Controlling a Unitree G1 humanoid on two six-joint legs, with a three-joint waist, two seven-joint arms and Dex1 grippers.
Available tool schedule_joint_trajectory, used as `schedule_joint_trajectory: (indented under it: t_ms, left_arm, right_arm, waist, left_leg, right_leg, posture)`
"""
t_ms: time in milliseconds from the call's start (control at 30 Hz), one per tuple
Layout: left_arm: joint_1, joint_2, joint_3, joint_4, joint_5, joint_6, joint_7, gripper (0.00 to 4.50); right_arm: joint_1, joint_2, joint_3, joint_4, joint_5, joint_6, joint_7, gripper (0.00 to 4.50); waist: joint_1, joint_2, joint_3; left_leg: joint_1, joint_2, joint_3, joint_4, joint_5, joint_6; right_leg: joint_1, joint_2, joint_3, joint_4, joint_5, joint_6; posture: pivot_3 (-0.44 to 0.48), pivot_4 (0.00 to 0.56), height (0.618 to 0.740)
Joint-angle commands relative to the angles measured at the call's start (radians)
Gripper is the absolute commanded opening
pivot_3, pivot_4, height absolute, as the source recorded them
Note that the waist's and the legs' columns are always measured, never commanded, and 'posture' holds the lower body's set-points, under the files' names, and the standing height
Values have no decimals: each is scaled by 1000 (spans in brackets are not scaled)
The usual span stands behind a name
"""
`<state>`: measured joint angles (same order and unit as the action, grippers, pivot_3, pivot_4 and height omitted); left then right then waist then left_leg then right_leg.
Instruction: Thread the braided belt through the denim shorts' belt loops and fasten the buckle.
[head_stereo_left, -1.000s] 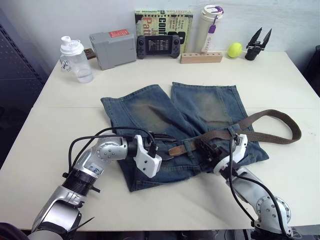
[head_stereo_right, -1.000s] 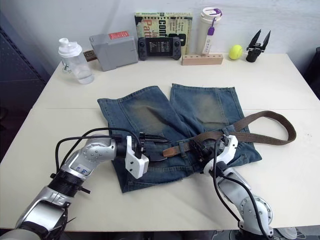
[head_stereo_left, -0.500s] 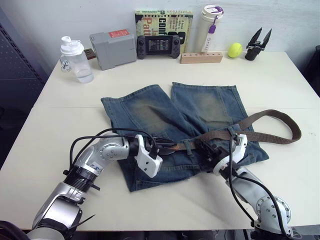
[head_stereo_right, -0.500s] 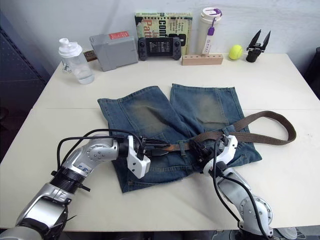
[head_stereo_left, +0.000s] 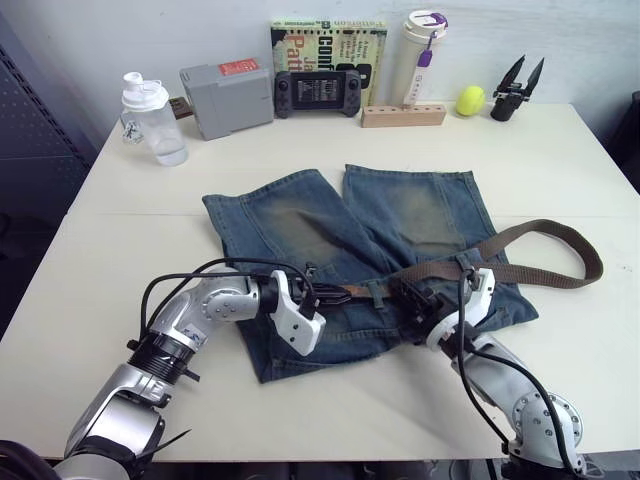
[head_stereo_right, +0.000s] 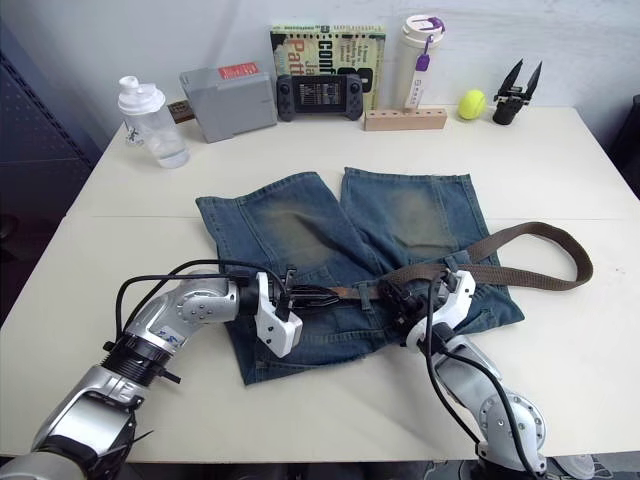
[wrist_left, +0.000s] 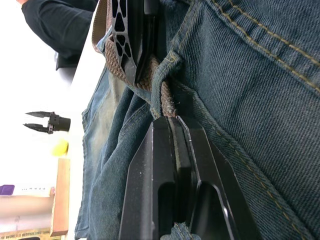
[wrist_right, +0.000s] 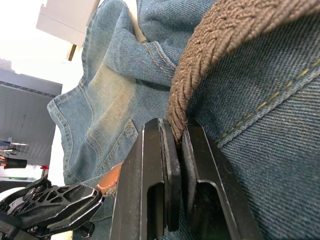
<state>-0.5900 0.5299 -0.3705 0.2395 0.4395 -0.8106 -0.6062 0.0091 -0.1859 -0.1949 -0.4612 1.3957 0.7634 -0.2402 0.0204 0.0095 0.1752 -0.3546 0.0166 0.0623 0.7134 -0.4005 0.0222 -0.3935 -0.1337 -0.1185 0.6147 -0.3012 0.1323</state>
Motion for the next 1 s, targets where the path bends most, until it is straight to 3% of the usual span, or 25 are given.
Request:
schedule_joint_trajectory:
  t_ms: [33,200,333,433,700,867,1000]
  left_arm:
    - [-17,13,9,-15,4,-3,16,0]
    - [-20,21,13,-32,20,-8,26,0]
    - [-36,29,19,-52,29,-15,36,0]
    - [-38,30,12,-57,18,-12,35,0]
    - [-14,30,8,-39,-45,11,10,0]
    - [-15,63,25,-36,-52,3,11,0]
    - [-14,69,27,-47,-55,14,15,0]
  right_arm:
    - [29,-12,-15,-4,55,0,-37,2339]
    - [78,-123,-103,-73,197,3,-47,4460]
    - [135,-396,-177,-198,110,69,133,4460]
    - [131,-490,-189,-239,70,49,189,4460]
    - [109,-404,-91,-174,51,12,106,4460]
    - [123,-279,-60,-105,265,-39,-26,4460]
    - [73,-193,-1,-59,288,-76,-101,4460]
  waist:
    - [0,0,0]
    - [5,0,0]
    - [7,1,1]
    - [2,3,2]
    - [7,1,2]
    - [4,0,2]
    - [3,1,2]
  left_leg:
    - [0,0,0,0,0,0]
    - [0,0,0,0,0,0]
    - [-2,-1,-1,1,0,3]
    - [-2,-2,1,1,0,5]
    - [-2,-2,0,1,0,3]
    - [-2,-2,0,1,1,4]
    - [-2,-2,0,1,1,4]
  right_leg:
    - [0,0,0,0,0,0]
    - [0,-1,0,0,0,0]
    - [0,-5,-1,-1,0,1]
    - [0,-6,0,-2,2,3]
    - [0,-3,-1,-3,2,2]
    - [0,-5,-1,-3,2,3]
    - [0,-4,-1,-3,2,3]
  posture:
    - [0,150,731]
    - [0,150,731]
    - [0,150,731]
    - [0,150,731]
    - [0,150,731]
    - [0,150,731]
    - [0,150,731]
